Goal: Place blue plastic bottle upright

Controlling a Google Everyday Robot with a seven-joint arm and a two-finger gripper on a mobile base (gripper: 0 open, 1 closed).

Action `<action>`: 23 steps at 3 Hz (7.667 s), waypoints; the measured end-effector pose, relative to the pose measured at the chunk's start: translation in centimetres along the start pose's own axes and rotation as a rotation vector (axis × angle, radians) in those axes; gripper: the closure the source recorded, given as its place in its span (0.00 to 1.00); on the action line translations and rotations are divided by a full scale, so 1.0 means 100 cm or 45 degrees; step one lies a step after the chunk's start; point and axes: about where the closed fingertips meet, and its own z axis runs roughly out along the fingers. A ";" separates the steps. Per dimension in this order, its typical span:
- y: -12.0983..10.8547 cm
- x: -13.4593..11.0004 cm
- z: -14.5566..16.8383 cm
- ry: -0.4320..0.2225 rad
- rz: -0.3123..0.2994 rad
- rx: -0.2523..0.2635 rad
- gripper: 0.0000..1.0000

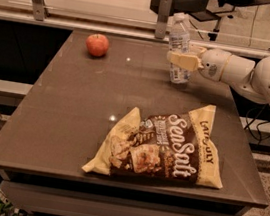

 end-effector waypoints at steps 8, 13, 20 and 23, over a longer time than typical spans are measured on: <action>0.000 -0.001 -0.002 -0.038 0.006 0.008 0.60; 0.006 -0.001 0.007 -0.037 0.006 -0.013 1.00; 0.013 0.015 0.014 -0.310 -0.008 0.044 0.57; 0.018 0.012 0.021 -0.311 -0.010 0.027 0.00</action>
Offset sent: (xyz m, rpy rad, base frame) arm -0.0041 -0.0184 -0.0098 0.1293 -0.0652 -0.0425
